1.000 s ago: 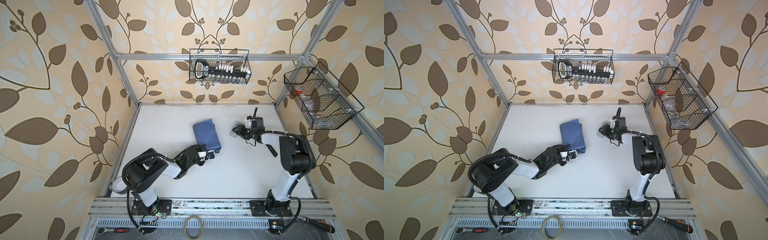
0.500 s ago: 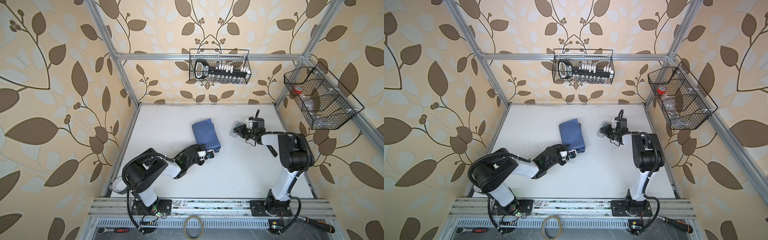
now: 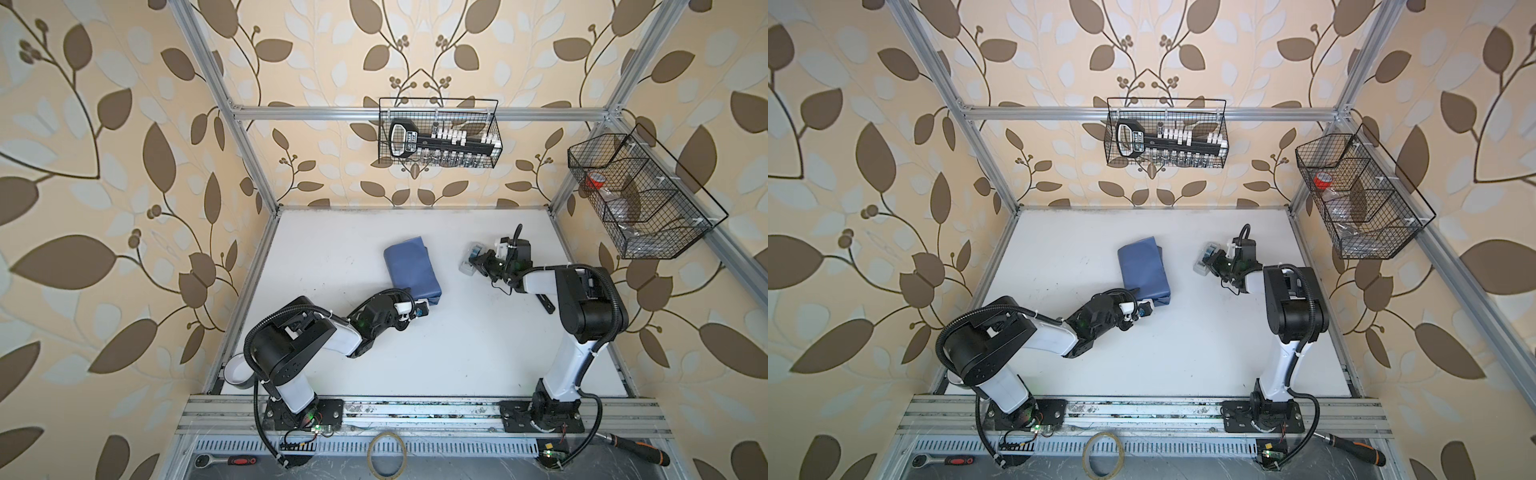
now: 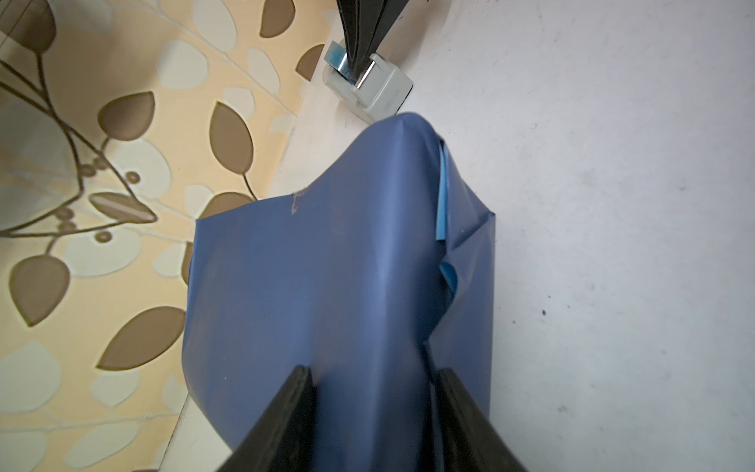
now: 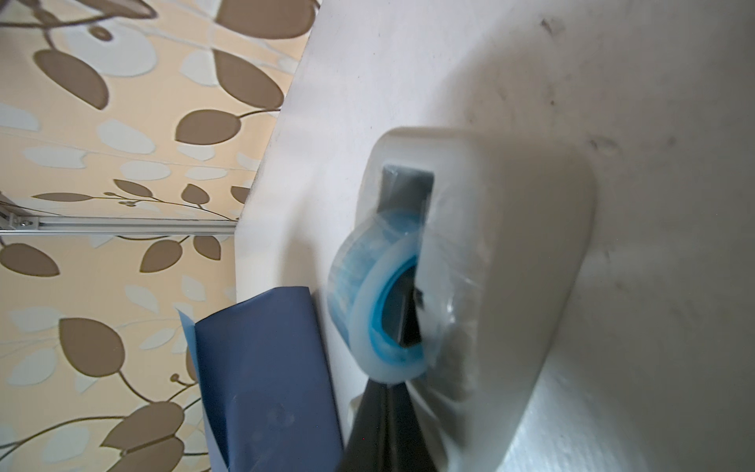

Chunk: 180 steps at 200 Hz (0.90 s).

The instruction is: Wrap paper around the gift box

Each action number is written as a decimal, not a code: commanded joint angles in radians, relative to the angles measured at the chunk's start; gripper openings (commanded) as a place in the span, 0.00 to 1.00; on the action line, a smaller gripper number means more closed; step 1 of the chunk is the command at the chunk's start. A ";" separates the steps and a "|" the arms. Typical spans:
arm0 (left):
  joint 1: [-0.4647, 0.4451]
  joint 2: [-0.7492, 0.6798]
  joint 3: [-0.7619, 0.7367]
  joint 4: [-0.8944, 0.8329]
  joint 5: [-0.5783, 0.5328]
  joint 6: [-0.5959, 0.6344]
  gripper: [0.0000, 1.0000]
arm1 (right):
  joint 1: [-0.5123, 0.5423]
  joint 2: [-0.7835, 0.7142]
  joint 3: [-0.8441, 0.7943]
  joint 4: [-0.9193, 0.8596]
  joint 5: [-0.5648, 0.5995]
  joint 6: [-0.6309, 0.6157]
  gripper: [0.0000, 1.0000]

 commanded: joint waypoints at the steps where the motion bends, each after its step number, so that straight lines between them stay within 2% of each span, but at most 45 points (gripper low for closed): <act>1: 0.018 0.025 -0.011 -0.143 -0.025 0.028 0.48 | -0.007 0.018 -0.025 0.071 -0.040 0.063 0.00; 87: 0.018 0.024 -0.011 -0.142 -0.024 0.028 0.48 | -0.012 -0.027 -0.084 0.253 -0.110 0.228 0.00; 180: 0.019 0.024 -0.009 -0.143 -0.024 0.026 0.48 | -0.014 -0.044 -0.148 0.372 -0.144 0.319 0.00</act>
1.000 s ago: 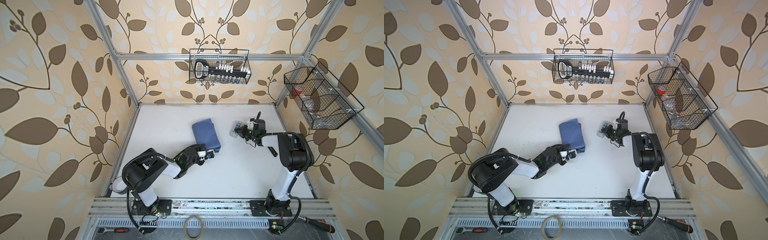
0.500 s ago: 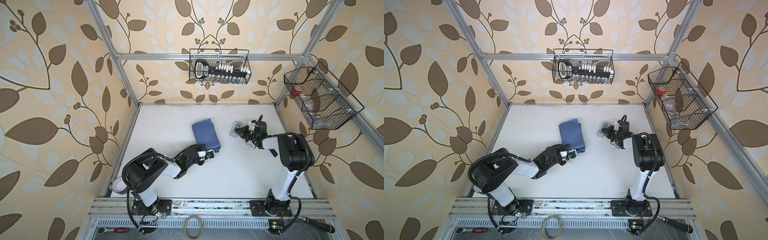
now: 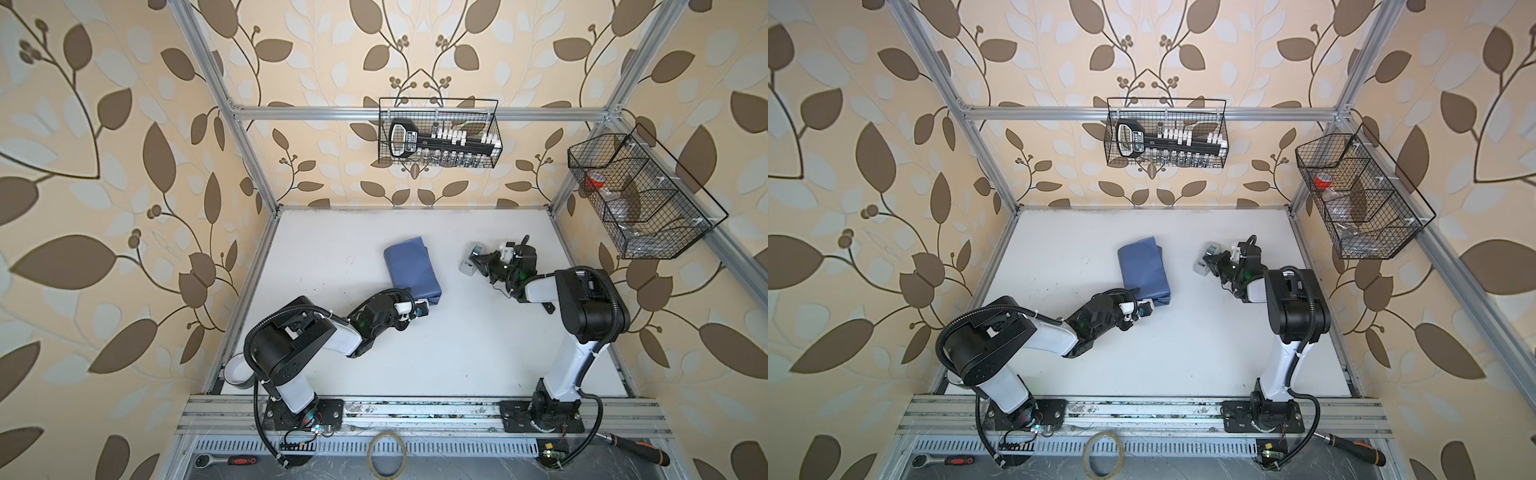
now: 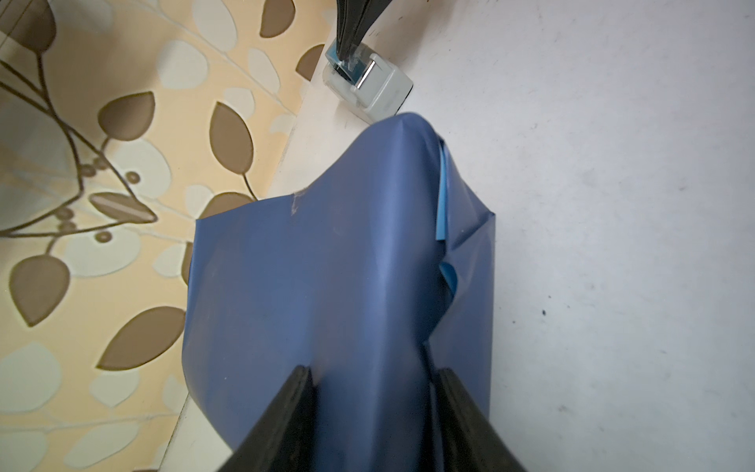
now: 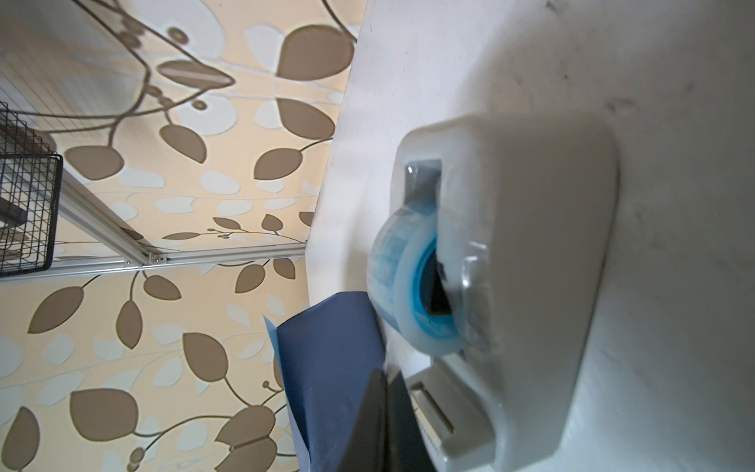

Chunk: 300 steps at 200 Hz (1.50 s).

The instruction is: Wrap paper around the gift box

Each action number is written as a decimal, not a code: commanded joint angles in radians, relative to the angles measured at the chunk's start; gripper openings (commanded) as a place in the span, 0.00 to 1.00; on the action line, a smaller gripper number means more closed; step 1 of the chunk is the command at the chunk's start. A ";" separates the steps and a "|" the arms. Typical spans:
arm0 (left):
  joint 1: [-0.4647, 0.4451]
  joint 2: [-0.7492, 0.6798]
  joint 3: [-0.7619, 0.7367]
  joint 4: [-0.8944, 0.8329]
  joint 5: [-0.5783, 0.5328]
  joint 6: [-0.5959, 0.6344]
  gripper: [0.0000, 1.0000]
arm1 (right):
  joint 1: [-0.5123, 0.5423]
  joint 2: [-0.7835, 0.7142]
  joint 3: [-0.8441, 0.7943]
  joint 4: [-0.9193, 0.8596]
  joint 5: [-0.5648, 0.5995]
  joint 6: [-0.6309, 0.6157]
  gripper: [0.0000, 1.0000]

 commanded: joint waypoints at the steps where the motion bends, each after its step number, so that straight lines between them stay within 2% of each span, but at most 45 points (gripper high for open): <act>1: 0.019 0.025 -0.009 -0.143 -0.024 0.026 0.48 | 0.005 -0.038 -0.029 0.080 -0.070 0.049 0.00; 75: 0.018 0.025 -0.009 -0.143 -0.025 0.025 0.48 | 0.022 -0.057 -0.084 0.133 -0.085 0.077 0.00; 161: 0.017 0.024 -0.009 -0.144 -0.025 0.021 0.48 | 0.082 -0.094 -0.176 0.141 -0.044 0.052 0.00; 211: 0.019 0.022 -0.009 -0.145 -0.024 0.022 0.48 | 0.097 -0.055 -0.197 0.143 -0.026 0.032 0.00; 300: 0.018 0.025 -0.007 -0.142 -0.028 0.021 0.48 | 0.085 0.020 -0.147 -0.086 0.121 -0.108 0.00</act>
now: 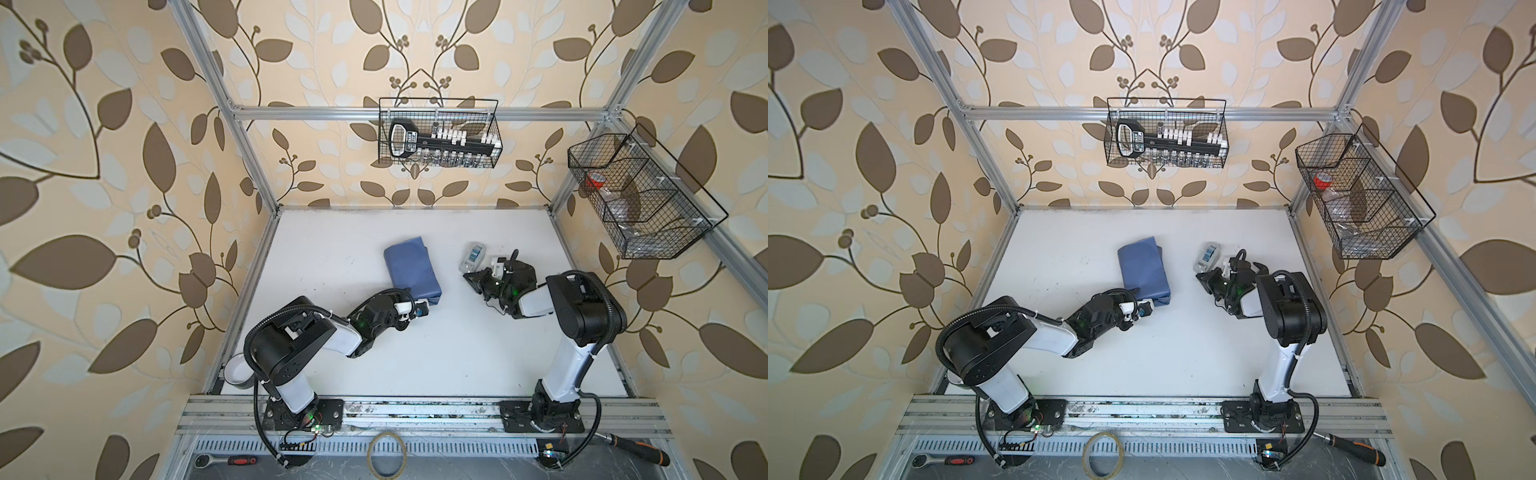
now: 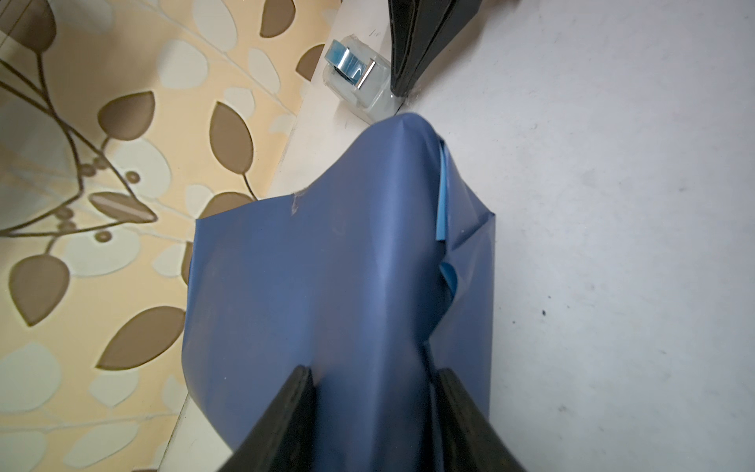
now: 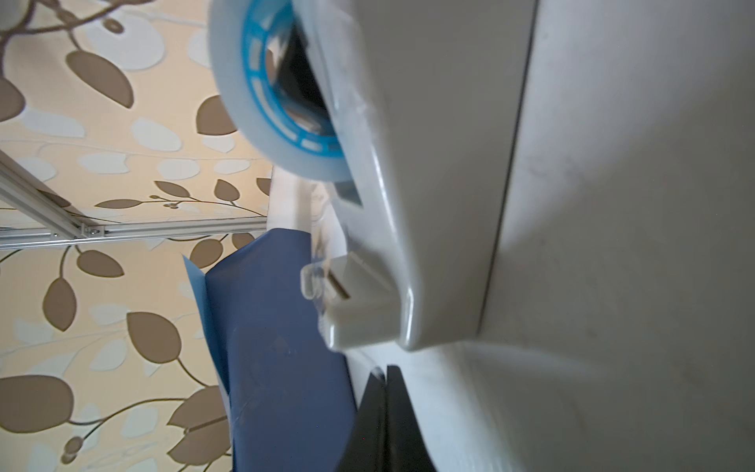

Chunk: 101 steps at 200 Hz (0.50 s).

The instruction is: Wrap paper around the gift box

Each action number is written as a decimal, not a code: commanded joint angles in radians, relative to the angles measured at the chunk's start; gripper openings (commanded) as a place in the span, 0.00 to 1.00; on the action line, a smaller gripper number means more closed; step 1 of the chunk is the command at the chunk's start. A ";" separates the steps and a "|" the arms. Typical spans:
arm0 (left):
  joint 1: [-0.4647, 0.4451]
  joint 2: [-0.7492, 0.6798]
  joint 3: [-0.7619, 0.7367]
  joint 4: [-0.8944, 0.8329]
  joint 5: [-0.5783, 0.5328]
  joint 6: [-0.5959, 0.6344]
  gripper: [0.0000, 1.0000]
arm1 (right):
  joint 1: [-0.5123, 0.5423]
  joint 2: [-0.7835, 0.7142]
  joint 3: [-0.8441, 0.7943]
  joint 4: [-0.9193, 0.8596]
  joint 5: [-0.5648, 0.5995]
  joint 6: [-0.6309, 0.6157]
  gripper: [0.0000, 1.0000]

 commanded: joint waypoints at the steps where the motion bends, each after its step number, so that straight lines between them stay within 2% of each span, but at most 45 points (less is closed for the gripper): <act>1: 0.017 0.025 -0.007 -0.142 -0.027 0.023 0.48 | 0.001 0.031 0.004 -0.130 0.038 -0.050 0.00; 61: 0.017 0.026 -0.007 -0.142 -0.025 0.022 0.48 | -0.004 0.019 0.019 -0.214 0.087 -0.086 0.00; 101: 0.018 0.027 -0.006 -0.143 -0.024 0.022 0.48 | -0.009 -0.001 0.016 -0.218 0.065 -0.105 0.00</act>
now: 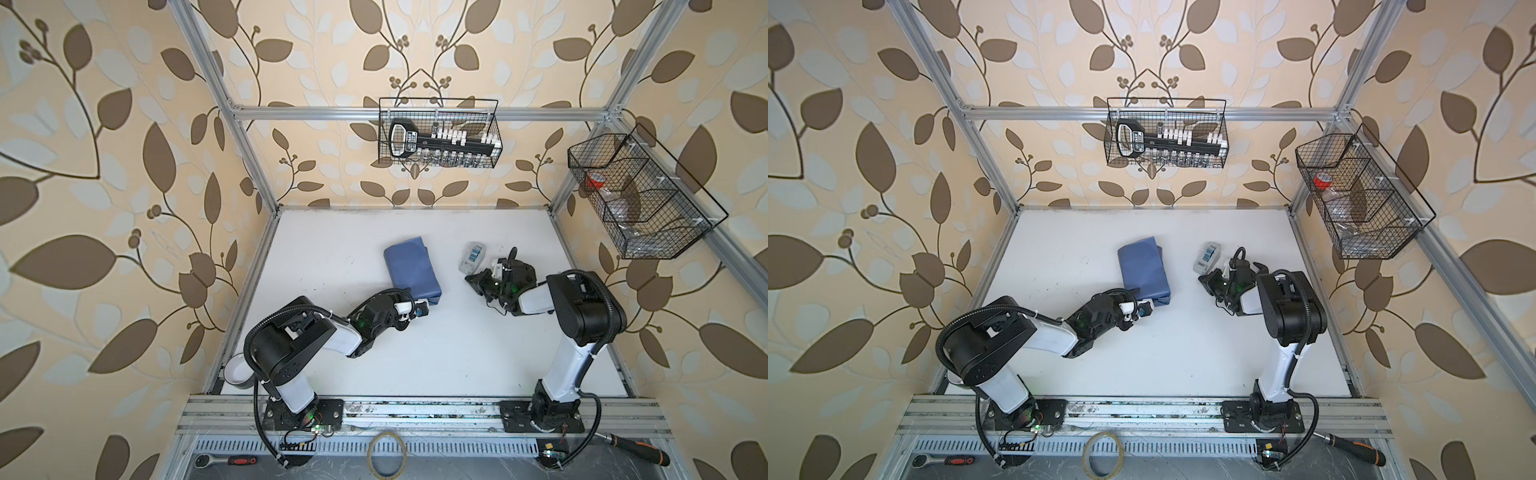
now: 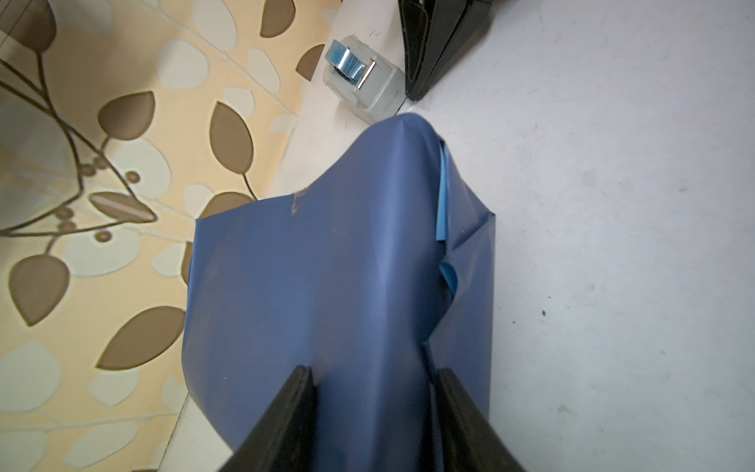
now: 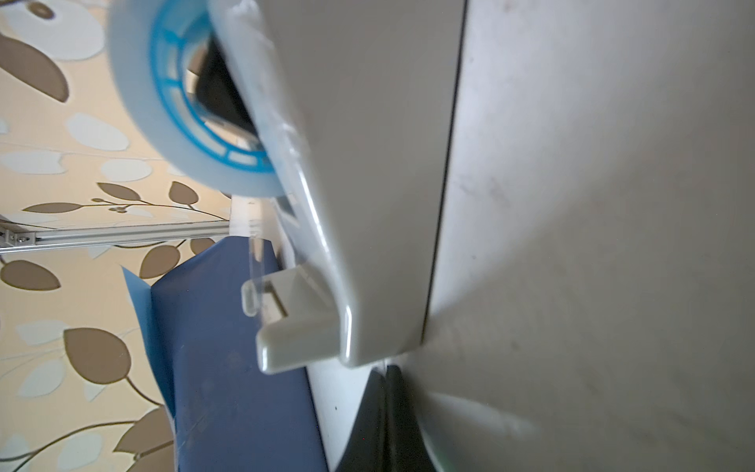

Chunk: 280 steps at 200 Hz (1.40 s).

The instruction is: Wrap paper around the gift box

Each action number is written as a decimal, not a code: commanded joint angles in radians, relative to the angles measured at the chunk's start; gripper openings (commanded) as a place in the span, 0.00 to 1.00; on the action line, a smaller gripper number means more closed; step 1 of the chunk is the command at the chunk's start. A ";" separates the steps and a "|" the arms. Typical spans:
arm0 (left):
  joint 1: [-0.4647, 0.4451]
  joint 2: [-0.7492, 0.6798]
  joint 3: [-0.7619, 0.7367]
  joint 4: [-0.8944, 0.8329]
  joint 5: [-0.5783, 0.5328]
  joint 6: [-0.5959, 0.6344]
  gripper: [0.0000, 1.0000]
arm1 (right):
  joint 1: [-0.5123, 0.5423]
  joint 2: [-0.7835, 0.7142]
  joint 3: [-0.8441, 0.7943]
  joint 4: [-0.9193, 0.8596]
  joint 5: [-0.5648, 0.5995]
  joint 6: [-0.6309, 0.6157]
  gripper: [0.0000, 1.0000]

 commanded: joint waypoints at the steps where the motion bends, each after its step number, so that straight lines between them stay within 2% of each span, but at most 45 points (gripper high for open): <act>1: 0.017 0.027 -0.006 -0.144 -0.024 0.023 0.48 | -0.004 -0.004 -0.012 -0.105 0.014 -0.029 0.00; 25: 0.018 0.027 -0.006 -0.147 -0.024 0.021 0.48 | -0.010 -0.094 -0.047 -0.108 -0.007 -0.089 0.00; 75: 0.018 0.032 0.000 -0.151 -0.024 0.020 0.48 | 0.009 -0.400 -0.170 -0.239 -0.052 -0.228 0.00; 109: 0.019 0.030 0.001 -0.157 -0.020 0.020 0.48 | 0.115 -0.595 -0.230 -0.308 -0.094 -0.365 0.00; 128: 0.018 0.032 0.002 -0.159 -0.020 0.018 0.48 | 0.177 -0.658 -0.260 -0.276 -0.126 -0.398 0.00; 157: 0.019 0.032 0.003 -0.161 -0.021 0.017 0.48 | 0.285 -0.634 -0.264 -0.207 -0.135 -0.424 0.00; 205: 0.020 0.034 0.003 -0.159 -0.022 0.016 0.48 | 0.410 -0.491 -0.260 -0.017 -0.114 -0.365 0.00; 239: 0.019 0.033 0.003 -0.159 -0.022 0.016 0.48 | 0.441 -0.381 -0.248 0.106 -0.123 -0.312 0.00; 280: 0.020 0.032 0.002 -0.159 -0.021 0.015 0.47 | 0.467 -0.296 -0.210 0.165 -0.105 -0.286 0.00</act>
